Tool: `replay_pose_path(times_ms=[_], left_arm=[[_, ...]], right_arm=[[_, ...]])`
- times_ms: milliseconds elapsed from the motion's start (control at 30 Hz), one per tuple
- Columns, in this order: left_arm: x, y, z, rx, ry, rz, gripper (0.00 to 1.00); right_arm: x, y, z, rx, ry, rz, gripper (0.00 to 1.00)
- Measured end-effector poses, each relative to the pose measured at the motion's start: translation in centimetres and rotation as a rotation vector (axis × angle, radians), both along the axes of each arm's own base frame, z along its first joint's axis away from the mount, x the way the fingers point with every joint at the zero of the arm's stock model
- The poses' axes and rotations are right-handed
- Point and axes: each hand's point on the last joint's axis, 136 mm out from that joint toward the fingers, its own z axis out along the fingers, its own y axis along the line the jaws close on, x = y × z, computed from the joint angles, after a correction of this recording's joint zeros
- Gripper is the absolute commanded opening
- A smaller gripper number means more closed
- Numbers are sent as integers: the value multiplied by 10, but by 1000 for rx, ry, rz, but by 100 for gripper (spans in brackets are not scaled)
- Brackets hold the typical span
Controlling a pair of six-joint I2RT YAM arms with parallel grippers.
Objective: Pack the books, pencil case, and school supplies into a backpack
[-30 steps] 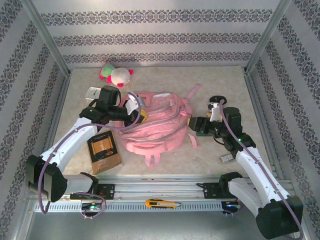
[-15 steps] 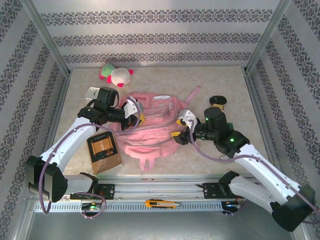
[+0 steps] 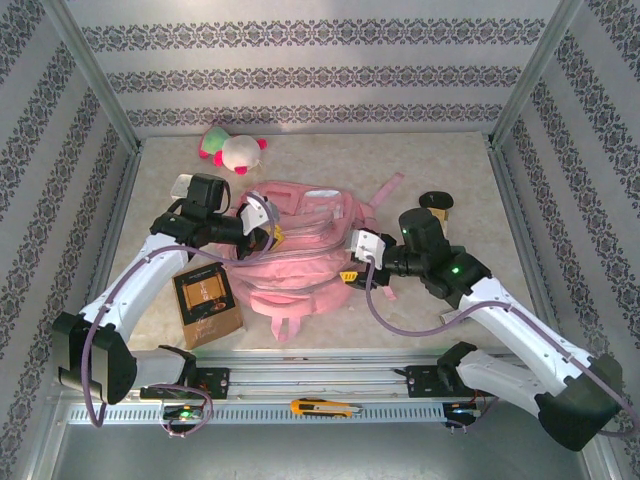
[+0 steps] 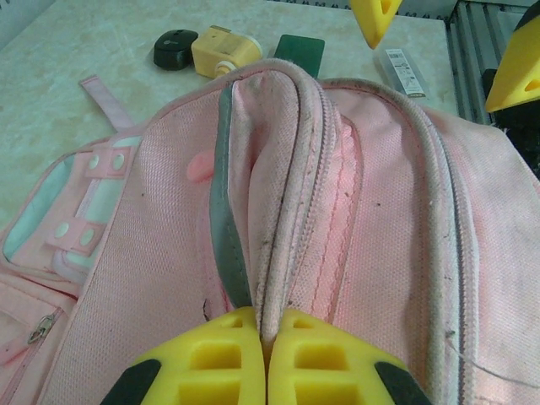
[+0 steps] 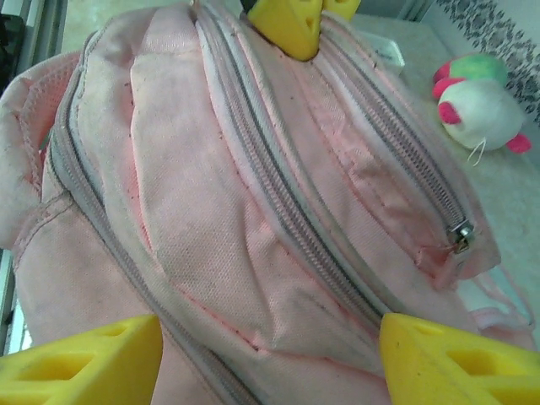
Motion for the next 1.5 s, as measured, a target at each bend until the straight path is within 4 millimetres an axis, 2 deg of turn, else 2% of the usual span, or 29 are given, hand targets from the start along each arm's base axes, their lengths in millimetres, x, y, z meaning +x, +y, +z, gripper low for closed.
replay_pose_path(times_ms=[333,400,433,467,500,533,567,600,633,767,867,967,1067,1133,1167,1300,1333,1367,1400,1500], left_arm=[[-8,2,1,3,-42,-20,0],[-8,2,0,0,-41,-17,0],[-8,2,-1,-4,-40,-14,1],[-8,2,-2,-6,-40,-11,5],[-8,2,-4,-9,-36,-6,13],[-8,2,-6,-13,-31,-1,30],[-8,1,-5,-24,-25,1,54],[-7,0,-2,-35,-30,6,67],[-6,0,3,-48,-39,15,72],[-8,-5,30,-74,-70,41,80],[-22,-26,45,-64,-118,-2,84],[-33,-44,41,-31,-131,-40,84],[-24,-48,26,20,-114,-6,85],[-11,-47,12,63,-106,36,80],[-7,-46,7,79,-102,50,71],[-4,-50,-6,110,-86,44,24],[-4,-50,-7,112,-92,41,9],[-3,-51,-6,112,-99,41,0],[-2,-51,-3,108,-113,42,0],[3,-47,-4,99,-117,57,0]], right_arm=[[13,24,-10,21,68,92,61],[14,27,-13,4,62,116,42],[14,29,-15,-5,55,127,25],[15,30,-17,-11,56,126,10],[17,30,-18,-19,49,127,0],[19,30,-20,-27,35,128,0],[20,30,-21,-32,33,126,0],[21,29,-22,-40,29,124,0],[21,29,-23,-45,23,129,0],[22,30,-22,-52,23,132,0],[25,33,-15,-41,16,138,0],[28,37,-9,-30,10,146,0],[29,39,-6,-21,10,155,0],[29,41,-5,-15,16,162,0],[28,41,-5,-14,18,163,0],[36,40,-6,-8,20,138,0],[40,38,-4,2,21,123,5],[44,37,-2,14,23,109,16],[48,34,1,33,30,93,28],[57,18,16,106,32,42,38]])
